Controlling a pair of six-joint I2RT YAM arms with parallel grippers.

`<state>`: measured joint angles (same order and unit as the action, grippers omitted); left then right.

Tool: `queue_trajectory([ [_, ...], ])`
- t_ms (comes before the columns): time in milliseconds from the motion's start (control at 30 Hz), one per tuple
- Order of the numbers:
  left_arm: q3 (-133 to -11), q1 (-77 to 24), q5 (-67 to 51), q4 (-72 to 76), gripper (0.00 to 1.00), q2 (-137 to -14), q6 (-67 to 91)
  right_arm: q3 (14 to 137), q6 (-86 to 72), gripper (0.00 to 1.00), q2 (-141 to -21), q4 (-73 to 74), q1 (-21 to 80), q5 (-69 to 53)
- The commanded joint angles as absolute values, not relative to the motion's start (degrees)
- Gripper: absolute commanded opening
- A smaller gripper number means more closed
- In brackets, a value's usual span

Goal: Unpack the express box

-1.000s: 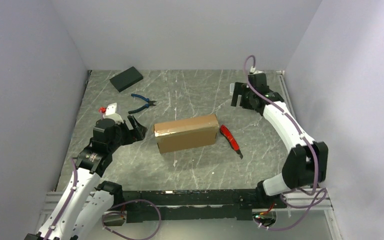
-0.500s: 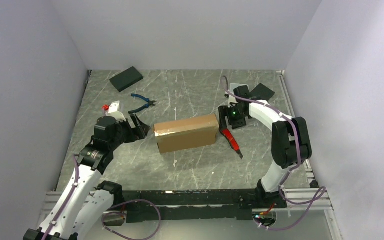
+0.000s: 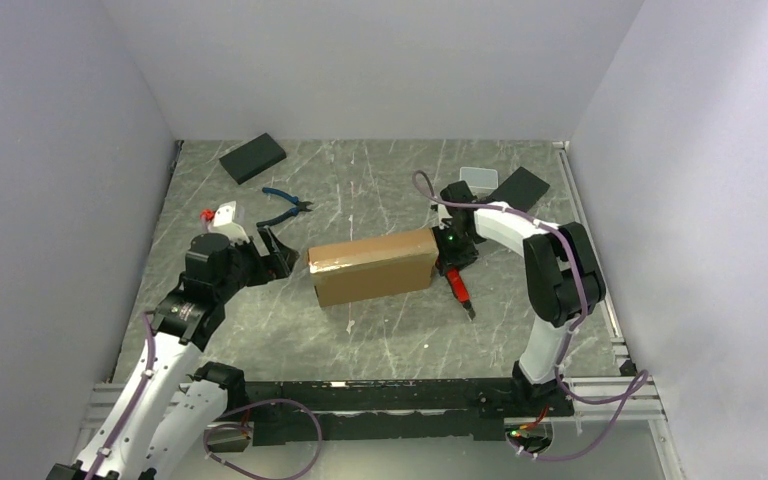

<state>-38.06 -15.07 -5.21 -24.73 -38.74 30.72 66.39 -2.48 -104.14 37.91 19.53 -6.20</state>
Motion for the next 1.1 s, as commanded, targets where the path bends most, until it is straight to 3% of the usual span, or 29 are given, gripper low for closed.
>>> queue_trajectory([
  [0,-41.18,-14.85,-3.14,-25.21,0.9,-38.74,31.0,69.05,-4.02,0.29,-104.58,39.02,20.22,1.95],
  [133,-42.8,-14.85,-2.69,-26.94,0.9,-39.7,30.28,69.74,-5.16,0.12,-102.95,39.67,20.21,5.88],
  [267,-45.1,-14.85,-2.29,-29.03,0.91,-42.18,29.29,70.09,-6.62,0.01,-100.45,39.78,20.21,11.38],
  [633,-49.59,-14.85,-6.64,-27.56,0.91,-44.8,30.21,68.44,-8.37,0.0,-83.34,31.05,19.38,19.88],
  [833,-49.45,-14.79,-15.19,-21.56,0.93,-45.56,30.67,56.3,-4.2,0.0,-59.81,6.72,19.36,1.39],
  [933,-49.05,-14.76,-24.7,-14.98,0.92,-46.32,30.67,50.53,-2.37,0.0,-48.57,-5.54,19.42,-17.7],
  [1067,-48.43,-14.68,-41.51,-0.54,0.91,-47.52,32.01,52.46,-1.62,0.0,-45.57,-8.35,19.42,-41.56],
])
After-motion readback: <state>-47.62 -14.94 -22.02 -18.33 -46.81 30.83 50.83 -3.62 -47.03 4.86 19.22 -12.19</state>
